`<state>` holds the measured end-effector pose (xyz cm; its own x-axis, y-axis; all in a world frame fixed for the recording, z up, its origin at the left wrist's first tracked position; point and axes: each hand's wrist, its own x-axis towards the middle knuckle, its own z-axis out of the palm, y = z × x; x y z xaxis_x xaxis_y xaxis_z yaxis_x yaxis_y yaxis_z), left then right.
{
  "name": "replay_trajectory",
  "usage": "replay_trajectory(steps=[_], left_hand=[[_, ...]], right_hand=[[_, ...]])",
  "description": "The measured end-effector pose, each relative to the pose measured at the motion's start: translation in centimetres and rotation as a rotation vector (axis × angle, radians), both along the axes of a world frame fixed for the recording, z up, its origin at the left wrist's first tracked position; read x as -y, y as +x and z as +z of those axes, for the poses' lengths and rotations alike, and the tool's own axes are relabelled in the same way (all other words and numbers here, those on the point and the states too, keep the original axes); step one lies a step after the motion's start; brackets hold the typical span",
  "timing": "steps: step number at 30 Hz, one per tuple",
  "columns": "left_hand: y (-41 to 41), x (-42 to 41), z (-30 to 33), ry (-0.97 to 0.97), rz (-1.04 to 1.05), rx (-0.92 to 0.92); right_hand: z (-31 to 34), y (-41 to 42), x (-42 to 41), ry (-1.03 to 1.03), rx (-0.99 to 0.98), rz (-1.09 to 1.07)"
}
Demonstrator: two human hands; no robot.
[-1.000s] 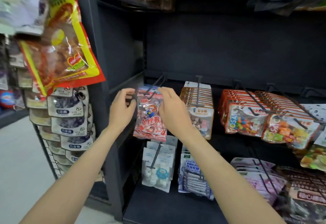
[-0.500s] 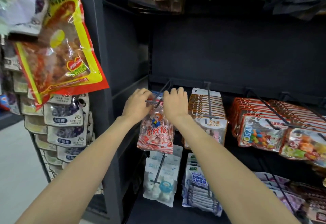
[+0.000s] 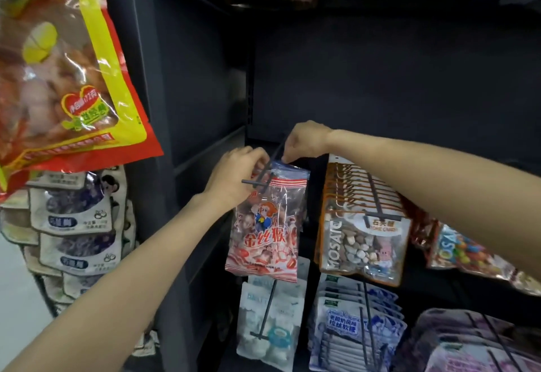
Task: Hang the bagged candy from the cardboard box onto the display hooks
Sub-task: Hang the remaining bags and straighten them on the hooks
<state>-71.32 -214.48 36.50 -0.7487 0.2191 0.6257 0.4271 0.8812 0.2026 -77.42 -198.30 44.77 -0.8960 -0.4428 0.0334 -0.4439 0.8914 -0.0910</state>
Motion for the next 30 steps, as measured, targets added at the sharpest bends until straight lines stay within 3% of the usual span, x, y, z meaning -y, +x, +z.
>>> replay_trajectory(steps=[7, 13, 16, 18, 24, 26, 28, 30], left_hand=[[-0.5, 0.7, 0.1, 0.036, -0.029, 0.019], [-0.5, 1.2, 1.1, 0.049, -0.048, 0.11], [-0.3, 1.5, 1.3, 0.049, -0.099, 0.15], [0.0, 1.7, 1.4, 0.071, -0.137, 0.165], [0.5, 2.9, 1.4, 0.194, -0.244, 0.247], [0.3, 2.9, 2.0, 0.285, -0.228, 0.179], [-0.5, 2.6, 2.7, 0.298, -0.182, 0.111], [-1.6, 2.3, 3.4, 0.197, -0.121, 0.168]], right_hand=[[-1.6, -2.4, 0.1, -0.256, 0.146, -0.014], [-2.0, -3.7, 0.6, -0.082, -0.078, -0.13], [-2.0, -4.6, -0.1, -0.225, 0.08, -0.168], [-2.2, -5.2, -0.4, -0.229, 0.074, -0.167], [-2.8, -4.8, 0.4, 0.35, -0.547, -0.07], [-2.4, -3.9, 0.1, 0.396, -0.632, -0.013], [-1.8, -2.8, -0.4, 0.232, -0.522, 0.02], [-1.5, -2.0, -0.6, 0.079, -0.328, 0.051]])
